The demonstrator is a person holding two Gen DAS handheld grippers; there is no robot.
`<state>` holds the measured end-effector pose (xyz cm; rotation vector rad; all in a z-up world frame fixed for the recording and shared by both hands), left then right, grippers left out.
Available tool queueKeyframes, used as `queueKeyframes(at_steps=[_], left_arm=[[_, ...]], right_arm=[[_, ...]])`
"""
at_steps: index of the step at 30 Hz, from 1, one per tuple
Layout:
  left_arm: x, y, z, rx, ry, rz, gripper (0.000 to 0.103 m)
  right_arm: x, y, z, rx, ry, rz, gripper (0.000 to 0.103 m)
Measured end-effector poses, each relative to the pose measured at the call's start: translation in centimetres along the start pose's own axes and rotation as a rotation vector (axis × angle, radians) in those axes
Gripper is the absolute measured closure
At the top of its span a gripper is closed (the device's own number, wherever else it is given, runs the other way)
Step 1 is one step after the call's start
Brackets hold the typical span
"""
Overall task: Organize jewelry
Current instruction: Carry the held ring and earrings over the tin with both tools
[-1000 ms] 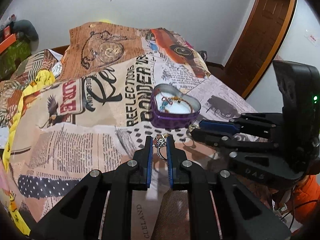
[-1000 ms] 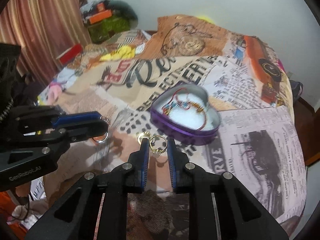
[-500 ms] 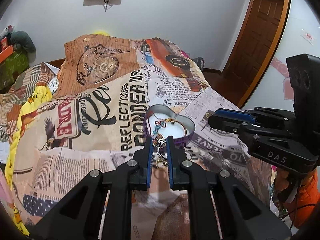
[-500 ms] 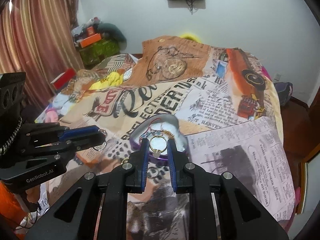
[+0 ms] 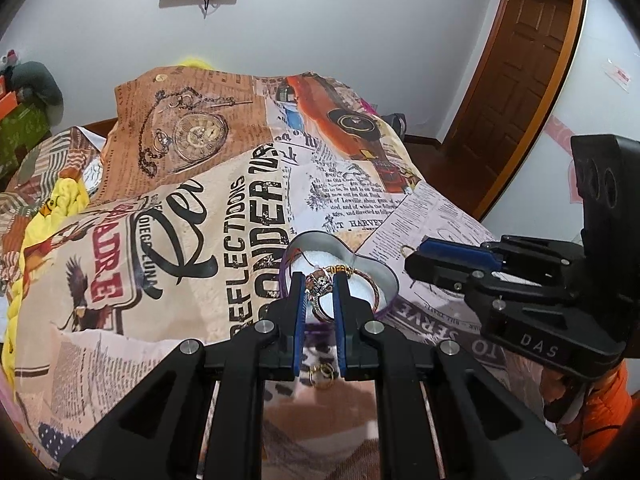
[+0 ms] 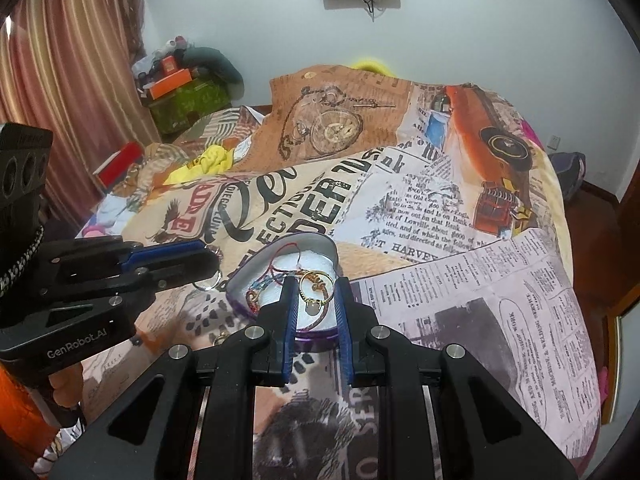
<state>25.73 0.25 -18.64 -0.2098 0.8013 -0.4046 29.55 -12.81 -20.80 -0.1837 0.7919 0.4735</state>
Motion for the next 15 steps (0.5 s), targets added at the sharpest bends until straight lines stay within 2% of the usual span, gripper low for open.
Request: queueKeyframes(at_steps=[15], left_arm=[[3.4,1.3,1.0,-0.028,0.035,-0.017,0.091]], right_arm=[[2.8,0.9,-0.1,-0.036,0.049,0.045,0.087]])
Point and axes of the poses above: each gripper's, at about its wrist camera, not at the fingertips, and x roughly the way its jaws point, y to its left, z to its top, the point moved 3 cm from there along x, roughly the way its jaws point, and after that the axes turned 10 degrees about -z, right-handed, at the moved point
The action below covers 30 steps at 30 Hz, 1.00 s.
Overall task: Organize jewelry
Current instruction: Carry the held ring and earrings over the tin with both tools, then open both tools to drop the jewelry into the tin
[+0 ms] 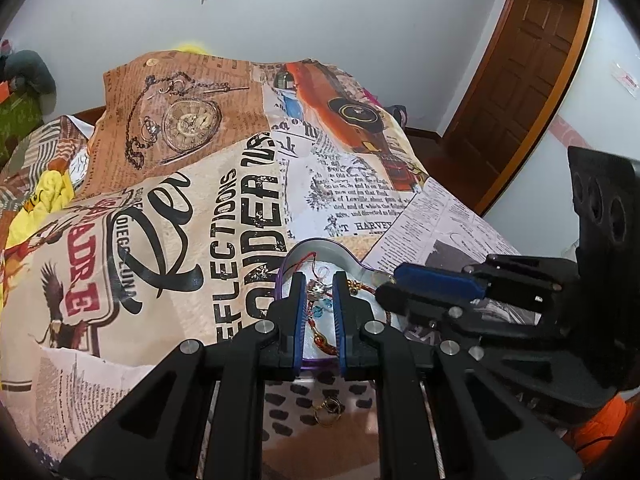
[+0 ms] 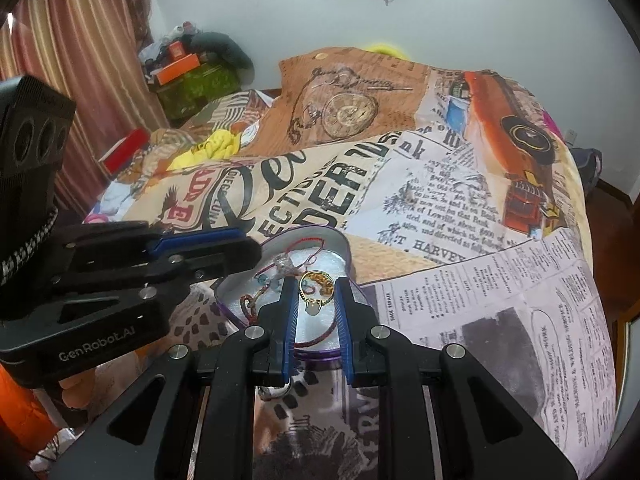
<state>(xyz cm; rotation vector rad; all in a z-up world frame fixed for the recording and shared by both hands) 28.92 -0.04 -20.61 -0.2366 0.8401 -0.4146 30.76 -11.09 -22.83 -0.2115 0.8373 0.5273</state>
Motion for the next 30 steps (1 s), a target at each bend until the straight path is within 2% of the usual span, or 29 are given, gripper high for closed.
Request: queueKeyframes(at_steps=[9,17,19,24,30], left_arm=[[-0.1,0.3,-0.2,-0.006,0.011,-0.002,0.091],[-0.8,0.6,-0.5,-0.009,0.016,0.028,0.091],[-1.1,0.8,-0.5,-0.018,0.018,0.034,0.091],[-2.1,1.0,-0.7,-0.027,0.012,0.049,0.091],[-3.7,0.8,-0.7,-0.026,-0.001,0.06,0.089]], right_arm=[[1.1,0.4,-0.1,-0.038,0.035,-0.008,0.087],[1.1,0.7,-0.1,-0.061,0.049,-0.049,0.086],[1.0,0.7,0.0,-0.061,0.056,-0.05,0.085],[0.0,0.7,0.1,-0.052,0.043,-0.063,0.071],[-1.6,0.4,0.4,-0.036,0.015,-0.08,0.07]])
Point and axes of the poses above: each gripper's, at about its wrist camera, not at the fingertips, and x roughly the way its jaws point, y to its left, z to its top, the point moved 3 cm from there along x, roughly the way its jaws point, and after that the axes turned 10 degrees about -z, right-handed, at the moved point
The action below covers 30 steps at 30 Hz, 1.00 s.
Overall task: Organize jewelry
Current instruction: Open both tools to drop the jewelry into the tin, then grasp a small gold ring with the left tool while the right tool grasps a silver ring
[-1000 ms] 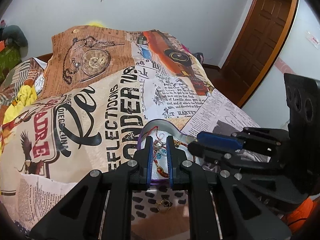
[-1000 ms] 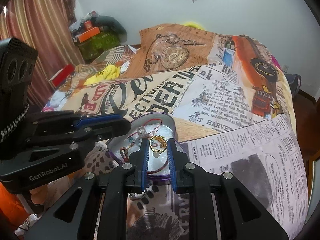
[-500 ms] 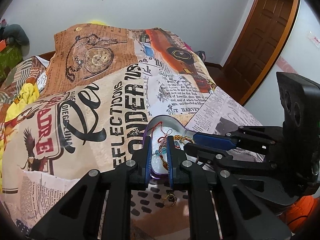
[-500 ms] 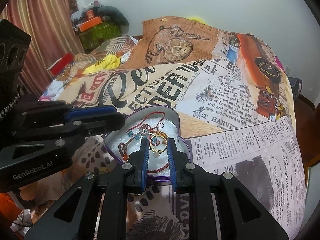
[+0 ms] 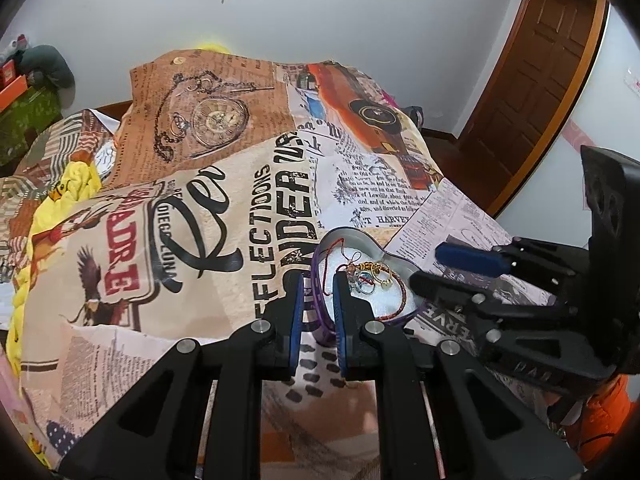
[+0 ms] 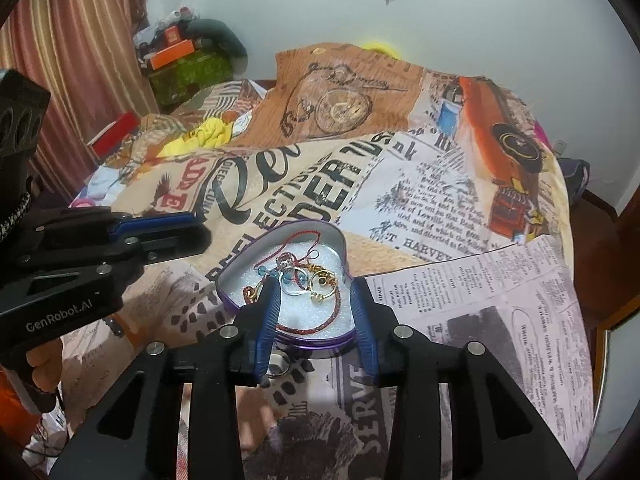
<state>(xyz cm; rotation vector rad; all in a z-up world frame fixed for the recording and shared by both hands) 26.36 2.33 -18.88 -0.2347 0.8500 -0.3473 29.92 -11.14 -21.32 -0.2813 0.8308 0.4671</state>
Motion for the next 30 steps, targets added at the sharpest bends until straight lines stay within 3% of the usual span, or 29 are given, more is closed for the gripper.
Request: queueKeyframes(at_steps=[4,15,30], left_arm=[[-0.9,-0.1,-0.3,0.003,-0.011,0.005,0.074],[-1.6,-0.8,-2.1,0.025,0.026,0.003,0.073],[1.5,-1.2,-5.2,-0.008,0.115,-0.059,0.074]], right_arm=[[-1.0,-0.3,0.0,0.014,-0.012,-0.008,0.07],[-1.7,-0.3,-2.0,0.014,0.02,-0.019,0.07],[0.0,0.8,-5.0,0.033,0.114,0.034,0.07]])
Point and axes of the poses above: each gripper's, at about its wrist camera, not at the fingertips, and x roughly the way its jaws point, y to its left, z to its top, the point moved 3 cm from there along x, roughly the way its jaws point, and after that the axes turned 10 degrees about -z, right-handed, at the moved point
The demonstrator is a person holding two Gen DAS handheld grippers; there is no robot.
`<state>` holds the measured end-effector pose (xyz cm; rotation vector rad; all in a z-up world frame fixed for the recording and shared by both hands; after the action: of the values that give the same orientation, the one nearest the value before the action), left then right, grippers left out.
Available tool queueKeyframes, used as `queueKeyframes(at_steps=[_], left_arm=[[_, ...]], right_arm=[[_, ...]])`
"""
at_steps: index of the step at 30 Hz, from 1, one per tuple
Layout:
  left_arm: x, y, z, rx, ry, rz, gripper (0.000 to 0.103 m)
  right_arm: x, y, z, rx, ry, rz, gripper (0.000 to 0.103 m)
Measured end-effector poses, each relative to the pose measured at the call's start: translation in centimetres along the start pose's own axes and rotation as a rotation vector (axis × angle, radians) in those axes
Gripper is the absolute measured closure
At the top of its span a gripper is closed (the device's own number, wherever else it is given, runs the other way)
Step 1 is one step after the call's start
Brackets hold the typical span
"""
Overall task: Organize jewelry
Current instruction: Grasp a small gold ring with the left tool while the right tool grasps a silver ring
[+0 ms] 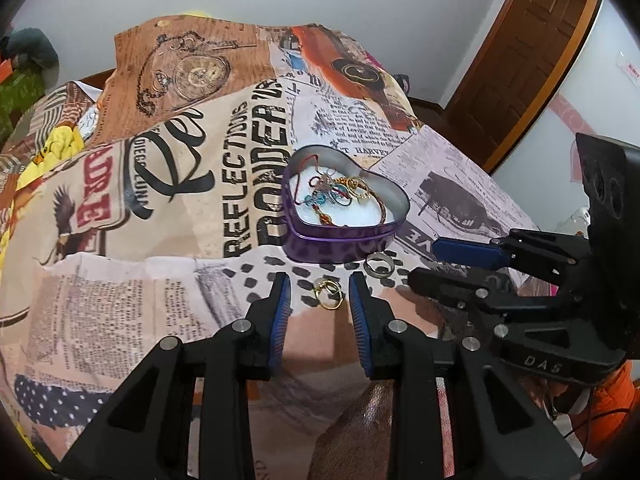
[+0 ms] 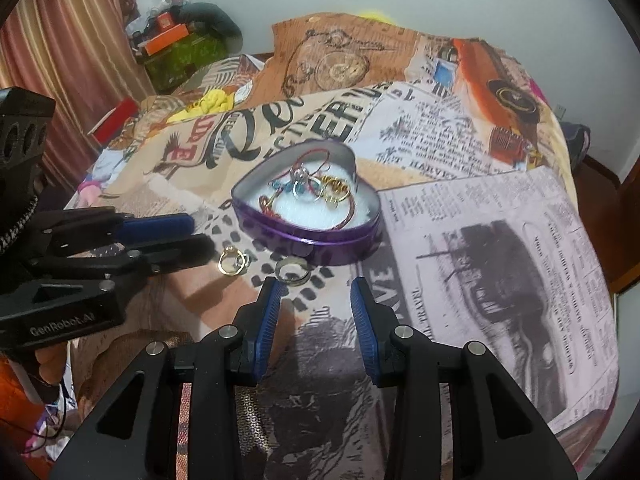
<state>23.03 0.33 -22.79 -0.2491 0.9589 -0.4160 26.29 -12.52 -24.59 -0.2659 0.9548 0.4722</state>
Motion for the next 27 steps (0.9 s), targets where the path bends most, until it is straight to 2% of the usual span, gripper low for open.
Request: queueKeyframes(at_steps=[6,14,20,22,24,27], left_arm=[[1.0,0.1,0.0,0.007,0.009,-0.008,0.085],[1.8,0.8,-0.1,0.001,0.013,-0.011,0.09],[2.0,1.1,-0.1,-0.009,0.01,-0.022,0.097],[1.9,1.2,-0.2,-0.012,0.009,-0.03,0.098],[1.9,1.1,-0.2,-0.009,0.007,-0.028,0.099],[1.7,0.9,-0.2,-0.004,0.003,-0.017,0.099]], right_arm=[[0.6,0.5,0.0,-0.031,-0.003,0.002,0.07],[1.4,1.1,0.6,-0.07,0.003,0.025,0.07],[2.3,1.6,0.7,-0.098,0.021,0.03,0.07],[2.3,1.7,0.7,-0.102,0.019,0.033,0.074],[2.5,1.8,0.7,-0.114,0.019,0.035,0.083],[2.3,2.0,0.7,-0.125,0.007,0.026,0.083]])
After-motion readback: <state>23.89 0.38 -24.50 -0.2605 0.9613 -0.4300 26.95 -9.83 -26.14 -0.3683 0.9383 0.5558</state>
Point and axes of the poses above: each gripper's, at about its wrist camera, not at the fingertips, and x roughly the way its jaws point, y to its left, z to its top, the point moved 3 cm from there along x, roughly the way its jaws point, and after that the axes turned 10 degrees about -z, right-handed, at the moved point
